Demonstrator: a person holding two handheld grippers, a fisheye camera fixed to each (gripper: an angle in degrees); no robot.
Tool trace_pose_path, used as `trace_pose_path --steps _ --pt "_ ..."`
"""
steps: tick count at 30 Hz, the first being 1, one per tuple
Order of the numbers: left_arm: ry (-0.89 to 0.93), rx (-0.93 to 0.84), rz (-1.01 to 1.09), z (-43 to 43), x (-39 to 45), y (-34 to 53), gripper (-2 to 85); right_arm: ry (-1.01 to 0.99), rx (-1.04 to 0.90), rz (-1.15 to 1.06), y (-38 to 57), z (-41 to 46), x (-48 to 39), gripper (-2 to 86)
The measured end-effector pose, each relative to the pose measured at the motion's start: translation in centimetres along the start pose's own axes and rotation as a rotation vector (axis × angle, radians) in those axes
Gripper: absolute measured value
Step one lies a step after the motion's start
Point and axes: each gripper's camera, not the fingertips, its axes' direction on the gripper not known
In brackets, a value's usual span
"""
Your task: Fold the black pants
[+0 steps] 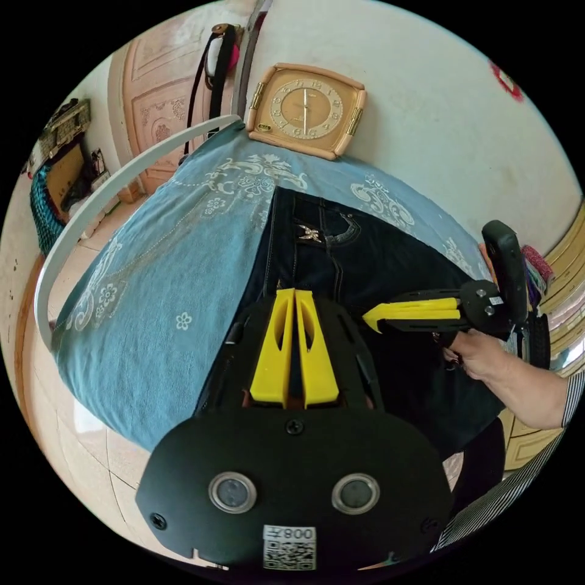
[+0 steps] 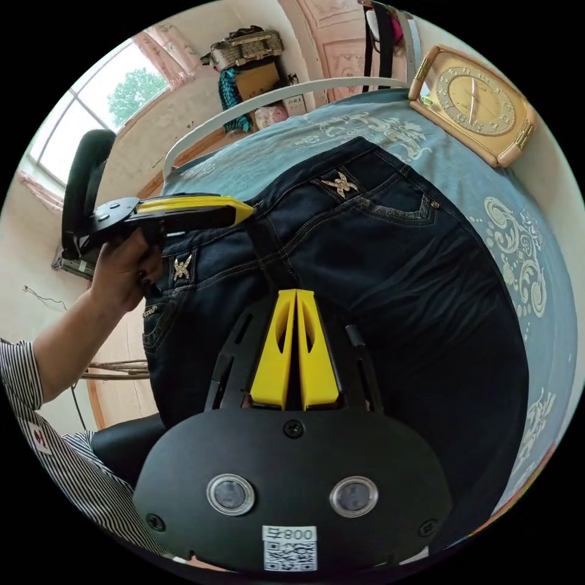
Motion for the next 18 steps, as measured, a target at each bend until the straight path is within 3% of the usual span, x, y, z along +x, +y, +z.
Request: trace_pose_path --steps 4,8,11,18 --pt "0.005 -0.158 0.093 2.5 2.1 0.4 0.2 -0.089 0.011 0.075 -1.5 -4.9 1.4 0.1" --pt "0.061 -0.182 0.043 3.3 1.0 0.9 0.2 -0.079 0.084 0.181 -0.1 -11.3 2.8 0.1" --pt "0.059 -0.199 0.039 3.4 0.9 0.9 0.1 -0.048 -0.013 0.235 -0.8 -11.5 4.0 0.1" --pt "0.055 -0.171 0.028 0.9 1.1 2.6 0.1 -0.119 0.026 0.314 -3.7 -19.8 5.4 0.1"
